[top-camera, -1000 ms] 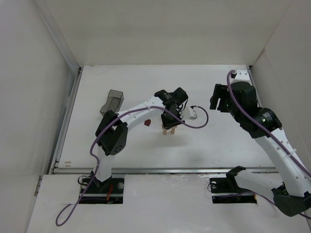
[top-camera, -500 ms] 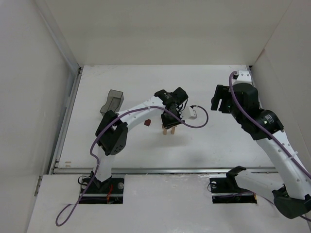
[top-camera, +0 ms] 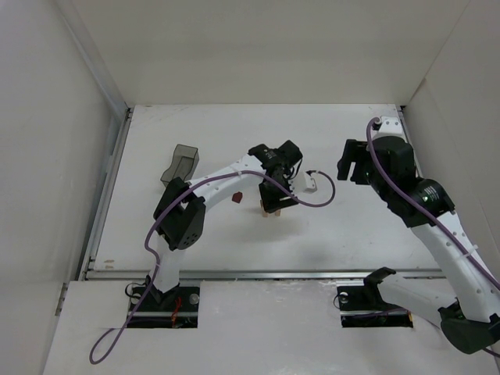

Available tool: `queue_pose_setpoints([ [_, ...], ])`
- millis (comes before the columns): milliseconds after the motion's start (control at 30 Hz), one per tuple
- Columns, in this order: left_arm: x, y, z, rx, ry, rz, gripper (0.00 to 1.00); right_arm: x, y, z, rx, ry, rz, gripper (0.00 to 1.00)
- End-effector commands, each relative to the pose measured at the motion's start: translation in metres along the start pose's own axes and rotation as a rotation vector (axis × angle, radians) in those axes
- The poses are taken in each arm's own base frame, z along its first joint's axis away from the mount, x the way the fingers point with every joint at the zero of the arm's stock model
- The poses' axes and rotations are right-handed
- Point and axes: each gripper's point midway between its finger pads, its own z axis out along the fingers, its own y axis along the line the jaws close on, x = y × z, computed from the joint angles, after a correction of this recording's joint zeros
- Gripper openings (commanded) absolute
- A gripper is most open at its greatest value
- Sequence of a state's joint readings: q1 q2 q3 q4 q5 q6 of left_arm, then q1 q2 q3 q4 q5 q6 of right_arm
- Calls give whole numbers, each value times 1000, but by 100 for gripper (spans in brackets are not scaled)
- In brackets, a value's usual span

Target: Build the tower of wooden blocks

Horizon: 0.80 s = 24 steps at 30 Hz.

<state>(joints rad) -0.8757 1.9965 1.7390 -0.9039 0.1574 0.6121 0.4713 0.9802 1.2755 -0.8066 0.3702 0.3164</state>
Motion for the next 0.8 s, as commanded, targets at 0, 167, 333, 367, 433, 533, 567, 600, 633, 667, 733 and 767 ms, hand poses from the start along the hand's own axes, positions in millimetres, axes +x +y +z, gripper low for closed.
queue_pose_setpoints([
  [0, -15, 1, -22, -10, -50, 23, 62, -10, 7, -2, -41, -36, 12, 80],
  [167, -32, 10, -63, -70, -142, 17, 62, -15, 11, -1, -54, -45, 27, 80],
  [333, -30, 28, -110, -185, -276, -72, 65, -34, 20, -1, -75, -70, 47, 81],
  [367, -25, 34, -116, -219, -288, -97, 65, -38, 27, 1, -99, -72, 49, 83],
  [433, -11, 43, -117, -269, -305, -157, 66, -49, 39, 5, -133, -70, 50, 83],
  [533, 19, 64, -135, -356, -355, -286, 72, -50, 74, 34, -222, 23, 28, 83],
  [567, 33, 74, -147, -394, -372, -323, 74, -39, 84, 56, -226, 84, 28, 81],
  [600, 41, 79, -149, -408, -377, -353, 76, -34, 91, 63, -241, 113, 54, 81],
  [633, 50, 83, -147, -412, -363, -373, 76, -32, 97, 71, -247, 124, 73, 80],
  [667, 59, 85, -147, -417, -358, -402, 77, -31, 102, 78, -254, 131, 94, 78],
  [733, 84, 97, -143, -432, -327, -474, 77, -18, 123, 97, -280, 169, 143, 74],
  [767, 94, 99, -136, -430, -315, -520, 77, -9, 134, 102, -293, 190, 141, 73],
])
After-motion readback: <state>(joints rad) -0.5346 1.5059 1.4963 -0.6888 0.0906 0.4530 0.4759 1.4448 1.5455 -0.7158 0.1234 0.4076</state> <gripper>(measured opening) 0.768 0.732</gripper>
